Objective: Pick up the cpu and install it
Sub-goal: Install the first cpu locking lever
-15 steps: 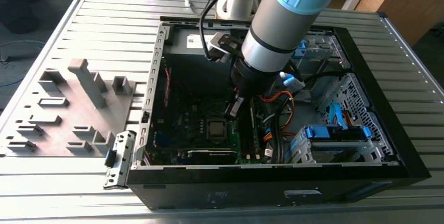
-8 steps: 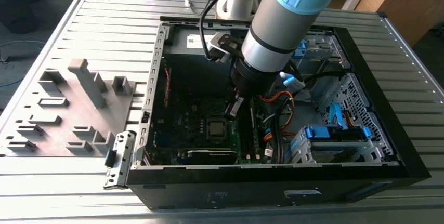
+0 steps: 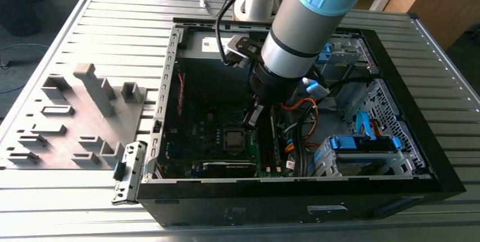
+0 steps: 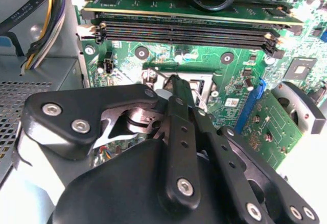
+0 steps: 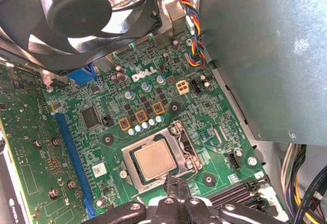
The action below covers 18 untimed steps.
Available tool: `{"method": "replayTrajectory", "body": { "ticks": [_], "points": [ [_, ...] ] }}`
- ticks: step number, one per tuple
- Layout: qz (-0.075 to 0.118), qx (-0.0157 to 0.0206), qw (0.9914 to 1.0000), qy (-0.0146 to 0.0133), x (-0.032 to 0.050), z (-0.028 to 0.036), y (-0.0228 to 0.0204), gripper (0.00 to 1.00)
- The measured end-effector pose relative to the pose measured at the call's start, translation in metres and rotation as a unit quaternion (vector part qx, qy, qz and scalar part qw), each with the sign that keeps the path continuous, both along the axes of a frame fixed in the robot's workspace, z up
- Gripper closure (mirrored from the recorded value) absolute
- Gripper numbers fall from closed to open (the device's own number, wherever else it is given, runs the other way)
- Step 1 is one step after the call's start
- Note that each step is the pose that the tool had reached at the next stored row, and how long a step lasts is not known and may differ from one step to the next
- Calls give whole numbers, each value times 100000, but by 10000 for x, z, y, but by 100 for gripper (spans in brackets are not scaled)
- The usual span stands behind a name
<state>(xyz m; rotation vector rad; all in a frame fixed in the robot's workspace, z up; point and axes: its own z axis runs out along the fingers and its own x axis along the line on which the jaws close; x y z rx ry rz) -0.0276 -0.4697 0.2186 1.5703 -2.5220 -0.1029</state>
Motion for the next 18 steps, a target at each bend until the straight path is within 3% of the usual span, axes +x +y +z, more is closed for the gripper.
{"method": "replayTrajectory", "body": {
  "ticks": [18],
  "points": [
    [-2,-32,100000,2,0,0,0,89]
  ]
}}
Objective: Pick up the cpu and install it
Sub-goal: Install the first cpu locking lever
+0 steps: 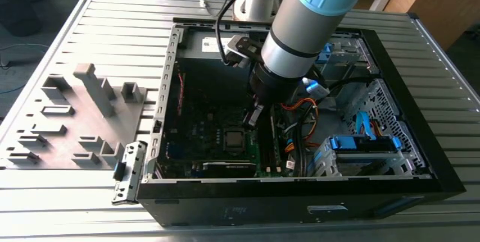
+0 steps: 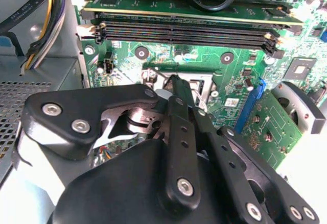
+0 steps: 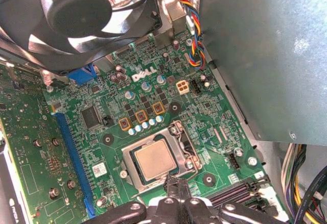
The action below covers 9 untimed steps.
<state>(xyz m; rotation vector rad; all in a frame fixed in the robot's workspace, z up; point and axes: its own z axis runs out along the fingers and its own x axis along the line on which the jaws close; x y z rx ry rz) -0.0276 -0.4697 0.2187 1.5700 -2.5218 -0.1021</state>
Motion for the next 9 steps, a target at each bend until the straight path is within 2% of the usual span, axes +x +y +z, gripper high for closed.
{"method": "replayTrajectory", "body": {
  "ticks": [9],
  "points": [
    [2,-15,100000,0,0,0,0,89]
  ]
}}
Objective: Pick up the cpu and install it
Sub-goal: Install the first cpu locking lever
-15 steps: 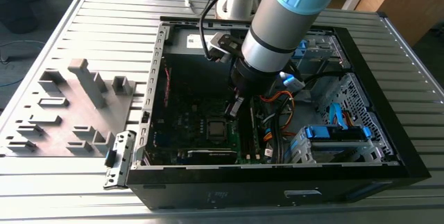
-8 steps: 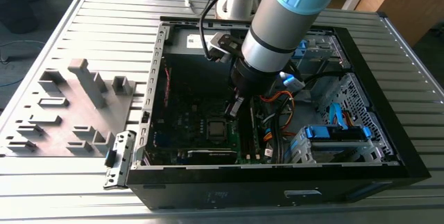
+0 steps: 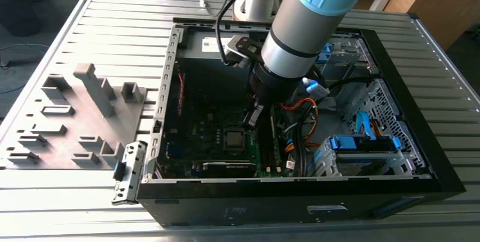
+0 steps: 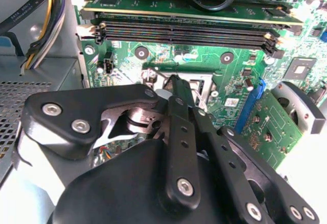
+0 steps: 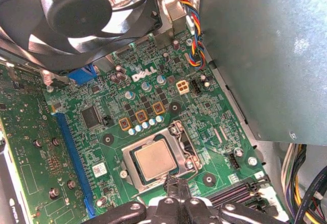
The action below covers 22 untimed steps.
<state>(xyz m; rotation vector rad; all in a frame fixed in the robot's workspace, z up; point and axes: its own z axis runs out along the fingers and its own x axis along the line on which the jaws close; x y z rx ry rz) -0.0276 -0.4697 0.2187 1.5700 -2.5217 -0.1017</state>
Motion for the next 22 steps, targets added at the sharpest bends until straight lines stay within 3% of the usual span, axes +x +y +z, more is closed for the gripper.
{"method": "replayTrajectory", "body": {
  "ticks": [22],
  "points": [
    [-2,-53,100000,0,0,0,0,89]
  ]
}}
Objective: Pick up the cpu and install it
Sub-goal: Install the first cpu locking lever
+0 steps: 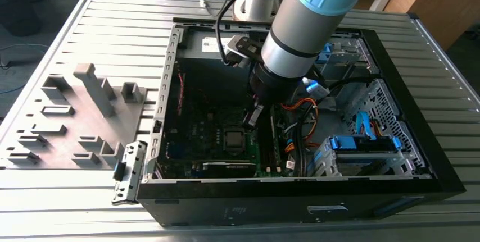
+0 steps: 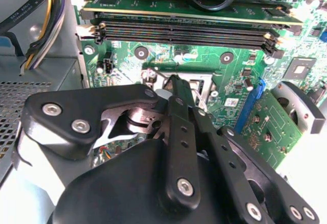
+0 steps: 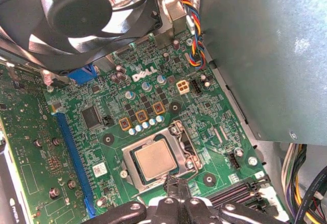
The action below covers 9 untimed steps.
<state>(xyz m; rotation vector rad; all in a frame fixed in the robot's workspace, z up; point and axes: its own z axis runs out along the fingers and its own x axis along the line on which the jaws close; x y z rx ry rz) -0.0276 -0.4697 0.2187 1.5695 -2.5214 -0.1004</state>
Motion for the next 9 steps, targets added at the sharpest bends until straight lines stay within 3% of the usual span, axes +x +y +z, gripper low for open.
{"method": "replayTrajectory", "body": {
  "ticks": [9],
  "points": [
    [0,-19,100000,0,0,0,0,89]
  ]
}}
